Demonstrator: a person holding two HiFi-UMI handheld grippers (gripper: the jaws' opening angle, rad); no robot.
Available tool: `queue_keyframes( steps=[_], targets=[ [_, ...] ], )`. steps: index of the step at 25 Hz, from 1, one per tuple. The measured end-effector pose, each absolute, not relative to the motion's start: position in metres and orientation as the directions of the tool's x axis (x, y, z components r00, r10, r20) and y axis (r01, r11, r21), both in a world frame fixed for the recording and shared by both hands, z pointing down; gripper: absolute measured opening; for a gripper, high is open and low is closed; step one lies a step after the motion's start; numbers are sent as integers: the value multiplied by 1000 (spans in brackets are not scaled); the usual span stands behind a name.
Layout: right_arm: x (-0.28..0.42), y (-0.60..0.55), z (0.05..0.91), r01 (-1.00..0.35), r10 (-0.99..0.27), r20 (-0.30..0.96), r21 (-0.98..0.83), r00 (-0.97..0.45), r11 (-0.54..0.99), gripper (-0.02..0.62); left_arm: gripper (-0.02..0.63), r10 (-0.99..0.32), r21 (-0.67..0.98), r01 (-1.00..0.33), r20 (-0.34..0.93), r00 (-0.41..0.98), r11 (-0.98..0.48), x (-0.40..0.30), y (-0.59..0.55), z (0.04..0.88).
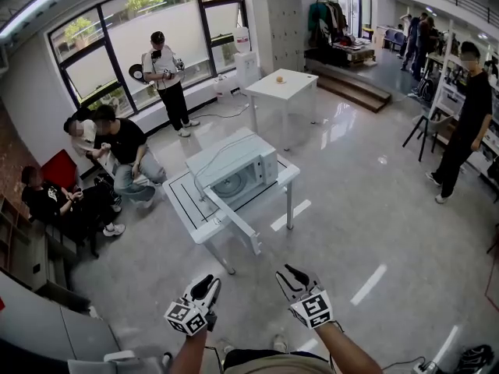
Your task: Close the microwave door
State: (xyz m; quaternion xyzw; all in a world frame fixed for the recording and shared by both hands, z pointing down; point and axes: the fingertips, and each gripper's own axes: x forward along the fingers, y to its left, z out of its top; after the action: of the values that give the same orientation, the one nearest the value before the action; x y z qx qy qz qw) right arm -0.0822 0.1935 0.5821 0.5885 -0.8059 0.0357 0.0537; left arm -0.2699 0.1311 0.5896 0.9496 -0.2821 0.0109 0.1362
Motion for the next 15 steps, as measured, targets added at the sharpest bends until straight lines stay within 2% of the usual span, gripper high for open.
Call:
queue_keyframes(
  steps=[15],
  targets=[
    [-101,156,600,-955,-944,161,33,-287,296,106,101,-494,215,-518,157,855,-828,-269,89,612]
  ],
)
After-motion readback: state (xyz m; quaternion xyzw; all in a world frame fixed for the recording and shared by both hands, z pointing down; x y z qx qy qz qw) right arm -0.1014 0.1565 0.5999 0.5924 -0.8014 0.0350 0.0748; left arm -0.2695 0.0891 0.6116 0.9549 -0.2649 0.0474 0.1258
